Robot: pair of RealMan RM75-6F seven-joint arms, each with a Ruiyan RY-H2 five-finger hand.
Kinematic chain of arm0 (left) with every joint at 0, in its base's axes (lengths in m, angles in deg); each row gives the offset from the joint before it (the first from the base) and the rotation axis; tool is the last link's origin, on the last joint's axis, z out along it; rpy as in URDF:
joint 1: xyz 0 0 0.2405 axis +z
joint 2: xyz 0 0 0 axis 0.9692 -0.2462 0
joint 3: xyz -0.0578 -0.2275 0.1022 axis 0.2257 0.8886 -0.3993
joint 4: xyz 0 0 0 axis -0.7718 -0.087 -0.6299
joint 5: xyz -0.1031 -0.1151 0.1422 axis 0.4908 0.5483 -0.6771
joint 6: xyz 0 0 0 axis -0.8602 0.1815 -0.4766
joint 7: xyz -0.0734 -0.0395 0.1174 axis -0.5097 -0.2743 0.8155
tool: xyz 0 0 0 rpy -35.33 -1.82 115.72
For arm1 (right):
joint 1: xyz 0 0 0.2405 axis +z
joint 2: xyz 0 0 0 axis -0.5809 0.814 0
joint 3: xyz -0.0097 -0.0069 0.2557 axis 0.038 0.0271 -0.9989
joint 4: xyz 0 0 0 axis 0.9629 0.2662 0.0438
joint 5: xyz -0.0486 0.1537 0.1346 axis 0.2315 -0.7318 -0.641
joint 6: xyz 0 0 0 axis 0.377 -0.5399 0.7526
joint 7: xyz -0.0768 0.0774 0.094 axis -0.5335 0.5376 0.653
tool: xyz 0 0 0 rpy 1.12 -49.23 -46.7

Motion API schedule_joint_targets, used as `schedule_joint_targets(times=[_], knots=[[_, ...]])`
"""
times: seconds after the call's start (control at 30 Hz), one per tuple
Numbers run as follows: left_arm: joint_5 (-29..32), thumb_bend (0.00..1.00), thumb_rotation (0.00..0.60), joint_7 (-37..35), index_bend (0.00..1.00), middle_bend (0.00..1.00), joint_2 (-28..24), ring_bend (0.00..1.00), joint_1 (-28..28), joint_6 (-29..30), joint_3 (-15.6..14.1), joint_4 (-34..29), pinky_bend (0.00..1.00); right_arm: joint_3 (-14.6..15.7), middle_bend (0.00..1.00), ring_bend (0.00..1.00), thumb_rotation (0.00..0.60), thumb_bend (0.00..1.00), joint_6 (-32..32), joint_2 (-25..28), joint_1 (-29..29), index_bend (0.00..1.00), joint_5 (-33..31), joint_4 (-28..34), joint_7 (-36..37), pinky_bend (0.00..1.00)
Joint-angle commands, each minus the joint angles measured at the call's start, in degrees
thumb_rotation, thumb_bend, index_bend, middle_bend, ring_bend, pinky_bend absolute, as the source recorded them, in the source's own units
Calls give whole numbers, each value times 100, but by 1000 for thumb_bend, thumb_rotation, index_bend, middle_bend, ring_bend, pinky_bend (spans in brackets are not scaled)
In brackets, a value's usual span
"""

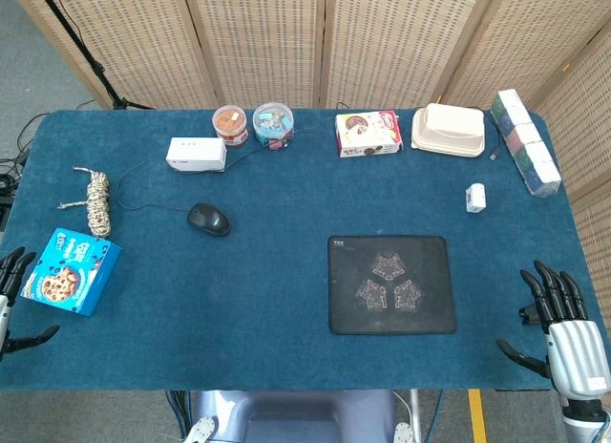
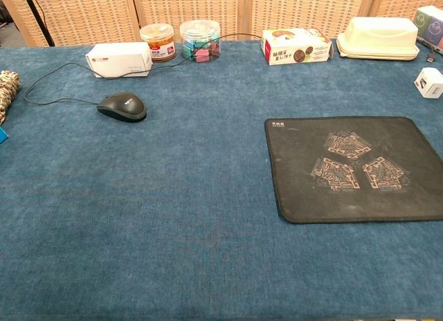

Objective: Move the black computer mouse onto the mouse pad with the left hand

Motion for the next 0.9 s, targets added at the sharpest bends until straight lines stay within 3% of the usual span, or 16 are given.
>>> schedule_joint_targets(times=[0.03,0.47,0.67,0.77,0.9], knots=[[-14,6,600,0,0,0,-4,0,5,4,-7,-7,0,12,0,0,600,21,-16,7,-12,61,18,3,9,0],[-208,6,600,6,0,0,-2,0,4,2,-83,-2,0,-3,0,0,600,21,-104,41,-44,45,49,44,49,0],[-926,6,600,-207,0,0,-87,0,-115,68,-194,62,0,-50,0,0,600,21,14,-6,-20,38,-138,-29,-6,0],[-1044,5,600,105,0,0,-39,0,-354,-60,-44,100,0,-76,0,0,600,21,59,-33,6,37,-181,-48,-23,0],[-886,3,600,492,0,0,-38,0,-957,-752,271,4,0,-96,0,0,600,21,115,-46,31,36,-239,-72,-23,0]])
